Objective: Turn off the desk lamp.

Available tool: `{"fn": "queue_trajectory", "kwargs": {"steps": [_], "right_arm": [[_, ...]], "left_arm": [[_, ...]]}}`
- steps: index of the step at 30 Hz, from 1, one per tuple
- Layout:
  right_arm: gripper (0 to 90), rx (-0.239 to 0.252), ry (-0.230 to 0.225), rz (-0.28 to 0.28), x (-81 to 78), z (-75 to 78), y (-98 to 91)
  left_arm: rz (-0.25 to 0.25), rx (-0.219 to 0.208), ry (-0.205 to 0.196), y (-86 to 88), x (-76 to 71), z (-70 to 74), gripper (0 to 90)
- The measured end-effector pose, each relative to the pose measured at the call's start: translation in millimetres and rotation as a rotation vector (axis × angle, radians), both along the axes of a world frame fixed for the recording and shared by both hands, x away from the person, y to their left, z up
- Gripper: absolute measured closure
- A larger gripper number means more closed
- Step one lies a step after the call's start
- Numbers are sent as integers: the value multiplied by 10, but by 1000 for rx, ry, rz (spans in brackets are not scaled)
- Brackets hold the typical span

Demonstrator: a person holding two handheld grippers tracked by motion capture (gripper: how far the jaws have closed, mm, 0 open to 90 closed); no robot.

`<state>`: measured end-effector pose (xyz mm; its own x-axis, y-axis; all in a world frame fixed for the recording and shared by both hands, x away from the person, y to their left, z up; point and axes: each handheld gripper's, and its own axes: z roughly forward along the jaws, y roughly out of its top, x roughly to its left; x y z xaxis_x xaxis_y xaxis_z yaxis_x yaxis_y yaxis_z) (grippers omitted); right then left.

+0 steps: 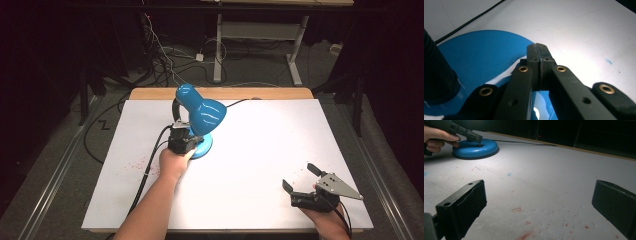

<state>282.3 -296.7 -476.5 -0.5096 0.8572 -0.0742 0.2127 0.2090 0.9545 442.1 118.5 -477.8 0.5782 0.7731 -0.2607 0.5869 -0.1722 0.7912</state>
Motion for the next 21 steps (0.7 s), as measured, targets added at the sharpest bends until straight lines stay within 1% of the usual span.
{"fn": "queue_trajectory", "kwargs": {"steps": [3,5,7,10,11,13,21], "right_arm": [[2,-2,-3,1,-3,1,-5],[2,-2,-3,1,-4,1,-5],[2,0,-2,0,-5,1,-7],[2,-1,-3,0,-7,1,-6],[2,0,-2,0,-7,1,-6],[2,-1,-3,3,-11,6,-3],[2,3,-4,2,-13,10,-4]], "left_arm": [[6,-6,5,2,7,-12,880],[7,6,6,1,7,-13,880],[13,-4,19,8,8,-14,880],[6,-3,23,3,8,-14,881],[4,-5,29,1,9,-14,881],[5,-22,48,-10,16,-22,882],[8,-12,44,-14,8,-18,882]]}}
